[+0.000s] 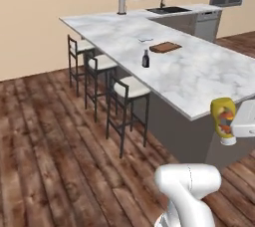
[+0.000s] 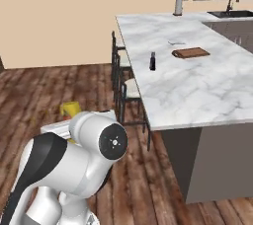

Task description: Move the mustard and condiment bottle from the cabinet to the dining counter.

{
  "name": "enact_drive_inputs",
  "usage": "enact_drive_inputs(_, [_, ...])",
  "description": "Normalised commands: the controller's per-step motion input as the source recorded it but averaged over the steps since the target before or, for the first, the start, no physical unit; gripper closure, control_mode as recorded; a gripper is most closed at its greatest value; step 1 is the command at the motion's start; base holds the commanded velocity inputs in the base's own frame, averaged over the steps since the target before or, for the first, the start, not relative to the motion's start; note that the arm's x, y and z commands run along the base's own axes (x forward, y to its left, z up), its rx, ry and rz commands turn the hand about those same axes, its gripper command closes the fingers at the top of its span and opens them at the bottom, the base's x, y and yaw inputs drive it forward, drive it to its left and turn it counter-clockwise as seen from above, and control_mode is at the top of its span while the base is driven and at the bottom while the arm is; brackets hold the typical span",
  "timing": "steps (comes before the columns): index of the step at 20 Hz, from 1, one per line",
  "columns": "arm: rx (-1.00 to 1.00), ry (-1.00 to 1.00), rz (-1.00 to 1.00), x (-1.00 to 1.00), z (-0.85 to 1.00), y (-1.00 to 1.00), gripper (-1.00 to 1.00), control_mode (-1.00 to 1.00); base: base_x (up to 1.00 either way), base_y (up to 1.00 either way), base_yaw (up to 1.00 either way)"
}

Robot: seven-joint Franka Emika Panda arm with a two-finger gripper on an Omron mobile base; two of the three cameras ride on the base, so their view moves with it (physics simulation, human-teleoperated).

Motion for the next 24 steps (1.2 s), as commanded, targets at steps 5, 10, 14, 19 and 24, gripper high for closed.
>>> enact_drive_inputs(5, [0.00, 0.00, 0.00, 0.00, 0.00, 0.00, 1.00, 1.00, 0.49, 0.62, -0.40])
enact_drive_inputs(10, [0.00, 0.00, 0.00, 0.00, 0.00, 0.00, 1.00, 1.00, 0.34, 0.65, -0.42])
enact_drive_inputs(14, [0.00, 0.00, 0.00, 0.00, 0.00, 0.00, 1.00, 1.00, 0.27, 0.70, -0.43])
enact_drive_inputs(19, [0.00, 0.00, 0.00, 0.00, 0.00, 0.00, 1.00, 1.00, 0.27, 0.64, -0.43])
enact_drive_inputs(24, [0.00, 0.00, 0.00, 0.00, 0.00, 0.00, 1.00, 1.00, 0.25, 0.64, -0.43])
